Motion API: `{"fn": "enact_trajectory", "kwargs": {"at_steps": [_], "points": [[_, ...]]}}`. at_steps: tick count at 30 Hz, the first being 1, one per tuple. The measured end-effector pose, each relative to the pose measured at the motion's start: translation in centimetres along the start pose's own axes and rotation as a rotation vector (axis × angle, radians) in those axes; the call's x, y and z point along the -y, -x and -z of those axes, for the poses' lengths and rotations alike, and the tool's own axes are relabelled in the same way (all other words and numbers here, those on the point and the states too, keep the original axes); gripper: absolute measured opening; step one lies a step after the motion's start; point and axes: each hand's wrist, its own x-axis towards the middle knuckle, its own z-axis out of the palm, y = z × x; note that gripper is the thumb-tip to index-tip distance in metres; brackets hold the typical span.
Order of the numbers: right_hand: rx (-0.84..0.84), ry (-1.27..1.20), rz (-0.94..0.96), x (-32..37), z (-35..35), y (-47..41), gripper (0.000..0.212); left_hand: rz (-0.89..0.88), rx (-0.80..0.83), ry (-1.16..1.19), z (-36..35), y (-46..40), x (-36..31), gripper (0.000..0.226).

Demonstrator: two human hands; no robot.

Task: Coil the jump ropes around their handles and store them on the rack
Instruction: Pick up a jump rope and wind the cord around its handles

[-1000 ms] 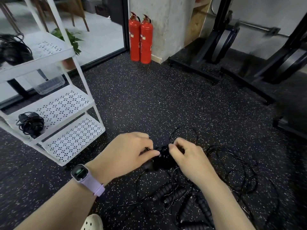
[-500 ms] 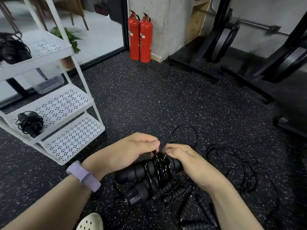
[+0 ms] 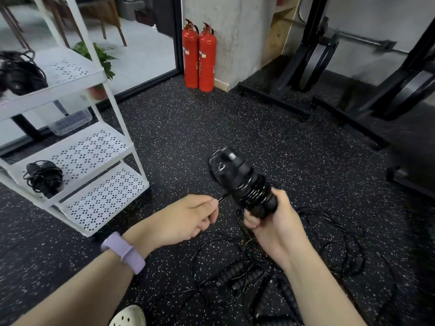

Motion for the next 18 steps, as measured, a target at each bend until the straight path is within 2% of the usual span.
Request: {"fn": "enact_trajectory", "kwargs": {"at_steps": [3,5,7,10,12,14,18], "points": [[-0.256,0.060,0.051,0.3,0.7,-0.3,0.028,-0.077,-0.048,-0.229,0.0,0.0,0.8,0.038],[-0.416,0.351,0.129,0.2,0.9,-0.1,0.030,-0.136,-0.083,-0.432,-0.2,0.0,1.2,0.033],[-0.484,0.663,0.220,-0.4,1.0,0.2,0.032,-0.188,-0.106,-0.641,-0.4,0.0,1.4,0.030],[-0.428,1.030,0.244,-0.9,0.6,0.8,0.035,-0.235,-0.177,-0.862,-0.6,0.3,1.2,0.029],[-0.364,1.114,0.230,-0.8,0.4,0.8,0.028,-0.283,-0.225,-0.973,-0.6,0.4,1.1,0.031],[-0.310,1.179,0.230,-1.0,0.3,0.9,0.033,-0.343,-0.247,-1.003,-0.6,0.4,1.3,0.034],[-0.169,1.328,0.150,-1.0,-0.2,1.1,0.028,-0.446,-0.214,-0.953,-0.5,0.2,1.5,0.018]]}}
